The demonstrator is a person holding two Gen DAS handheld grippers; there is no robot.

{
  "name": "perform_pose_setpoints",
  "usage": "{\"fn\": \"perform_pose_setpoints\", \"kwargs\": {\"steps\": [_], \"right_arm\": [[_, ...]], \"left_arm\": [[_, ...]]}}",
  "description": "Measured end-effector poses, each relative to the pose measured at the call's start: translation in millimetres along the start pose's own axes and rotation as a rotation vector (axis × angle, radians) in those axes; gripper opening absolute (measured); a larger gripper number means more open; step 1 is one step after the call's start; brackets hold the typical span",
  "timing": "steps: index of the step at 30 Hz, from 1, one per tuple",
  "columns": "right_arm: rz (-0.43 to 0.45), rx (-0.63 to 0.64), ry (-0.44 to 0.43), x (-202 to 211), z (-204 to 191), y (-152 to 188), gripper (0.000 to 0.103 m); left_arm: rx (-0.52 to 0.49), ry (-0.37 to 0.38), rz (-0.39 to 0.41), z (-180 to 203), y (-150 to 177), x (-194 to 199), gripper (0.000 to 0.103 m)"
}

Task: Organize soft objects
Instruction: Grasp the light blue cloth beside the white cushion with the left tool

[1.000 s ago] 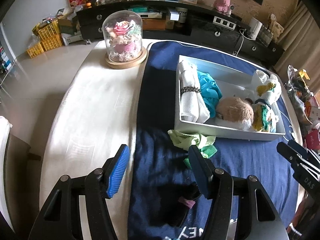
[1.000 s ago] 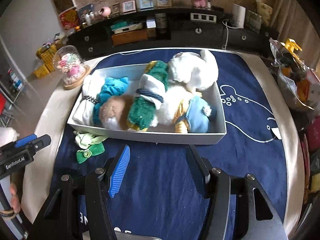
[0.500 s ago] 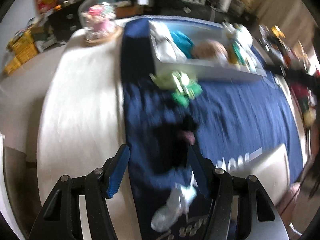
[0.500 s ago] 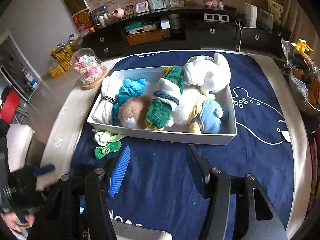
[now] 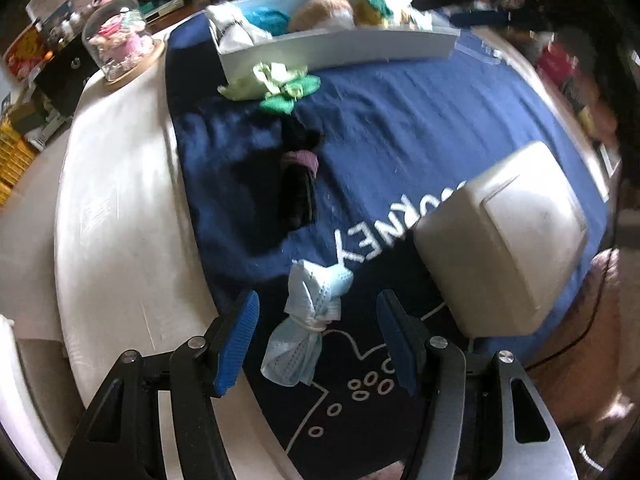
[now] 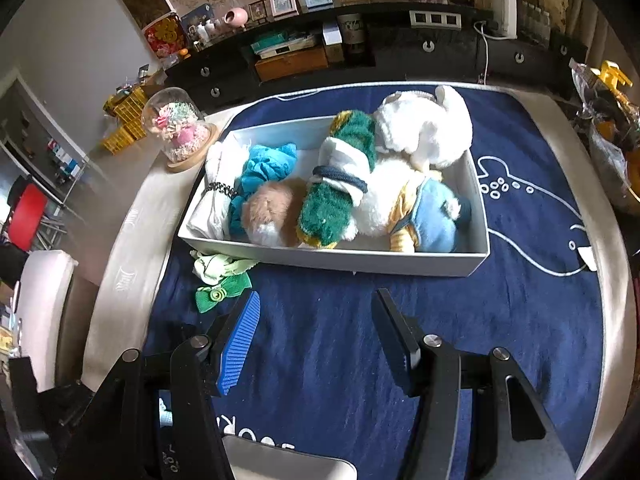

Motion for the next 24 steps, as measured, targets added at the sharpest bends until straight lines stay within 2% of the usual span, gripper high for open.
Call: {"fn": "perform_pose_setpoints", "kwargs": {"steps": [4, 8, 10, 13, 14, 15, 18, 24], "right_arm": [[0.008, 0.000, 0.006, 1, -1, 0, 0.103], [0.013, -0.009, 0.001, 2, 1, -2, 0.103], [0.009, -0.011, 0.002, 1, 1, -2, 0.103], [0.003, -0.015, -0.001, -1, 2, -2, 0.103], [0.001, -0.015, -0.002, -1, 2, -1, 0.103], [0.000, -0.013, -0.003, -1, 1, -1, 0.103], [-0.004, 0.002, -0.008, -2, -4, 0, 0.103], [-0.067, 0.072, -0.045, -10, -31, 10, 0.103]], "left_arm": [[0.036, -0.052, -0.052, -8, 2, -13, 0.061], [0.084, -0.011, -0.072, -15, 5, -22, 0.059], [0.098, 0.000, -0.060, -16, 5, -20, 0.054], [0.116, -0.004, -0.047, -21, 4, -16, 0.039], [0.130, -0.004, -0.036, -25, 4, -14, 0.026], [0.150, 0.005, -0.029, -28, 4, -13, 0.017], [0.239, 0.068, -0.004, -41, 4, -7, 0.017], [0.339, 0.049, 0.085, -62, -15, 21, 0.017]]}}
Point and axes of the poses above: each gripper's, at about its wrist camera, not at the fingertips, and x roughly against the way its jaws point, z to its right, y to its underside, the point moved 4 cm from there along -x, roughly the way its jaws point, and after that the axes turned 9 degrees about y, right-handed, at the moved point
